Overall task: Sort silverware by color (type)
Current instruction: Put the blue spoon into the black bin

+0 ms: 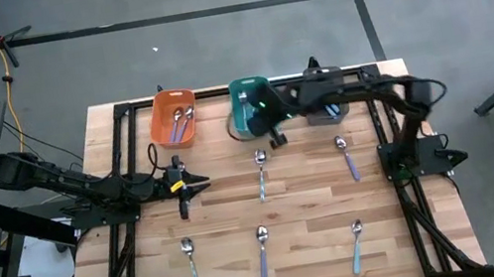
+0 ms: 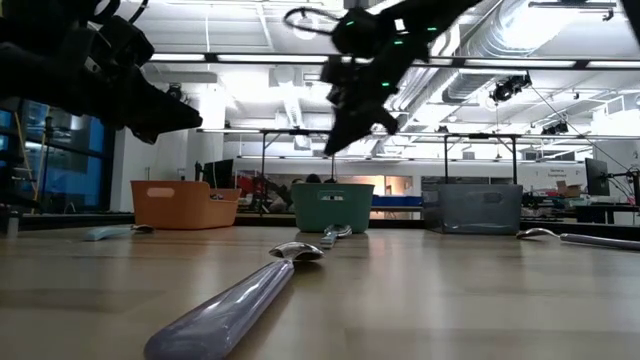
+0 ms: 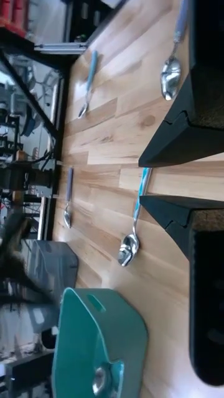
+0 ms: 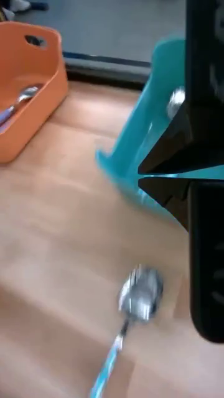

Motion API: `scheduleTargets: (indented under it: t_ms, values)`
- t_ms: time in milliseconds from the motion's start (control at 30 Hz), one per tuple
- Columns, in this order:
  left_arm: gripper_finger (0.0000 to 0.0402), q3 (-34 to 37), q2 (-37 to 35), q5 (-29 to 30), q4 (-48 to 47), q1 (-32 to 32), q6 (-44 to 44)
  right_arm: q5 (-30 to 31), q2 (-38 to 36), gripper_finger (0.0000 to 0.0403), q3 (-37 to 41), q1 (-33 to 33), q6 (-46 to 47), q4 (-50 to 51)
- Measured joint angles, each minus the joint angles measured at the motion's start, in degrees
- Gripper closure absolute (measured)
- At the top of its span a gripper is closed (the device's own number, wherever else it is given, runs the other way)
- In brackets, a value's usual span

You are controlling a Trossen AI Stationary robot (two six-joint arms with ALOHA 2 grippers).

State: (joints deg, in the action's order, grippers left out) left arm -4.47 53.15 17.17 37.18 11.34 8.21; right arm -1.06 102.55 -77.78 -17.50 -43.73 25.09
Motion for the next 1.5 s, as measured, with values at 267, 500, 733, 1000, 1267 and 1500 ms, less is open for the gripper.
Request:
scheduleTargets:
  t_ms: [267,500,733,1000,1267,1500]
  values:
    - [0.0361,-1.74,-0.01,-0.98,-3.87,-4.19,1.30,-0.02,-16.81,0.0403,28.96,4.94,14.86,-32.38]
    - [0.0399,-4.20,0.15,-7.03,-9.27,-8.19,0.19,0.11,-20.77,0.0403,45.01,8.55,29.65,-57.31]
    - [0.0401,-6.89,0.54,-7.63,-18.53,-10.11,2.45,6.75,-20.80,0.0403,52.22,12.52,33.42,-64.23]
    - [0.0401,-6.91,2.82,-7.60,-19.39,-10.12,3.74,9.18,-20.80,0.0403,52.80,15.74,34.75,-65.59]
    - [0.0401,-6.91,7.13,-7.41,-15.55,-8.56,3.73,9.34,-20.80,0.0403,52.80,16.70,37.26,-66.87]
    - [0.0401,-6.88,12.57,-7.40,-9.74,-6.80,3.69,10.57,-20.80,0.0403,52.80,16.72,37.94,-66.85]
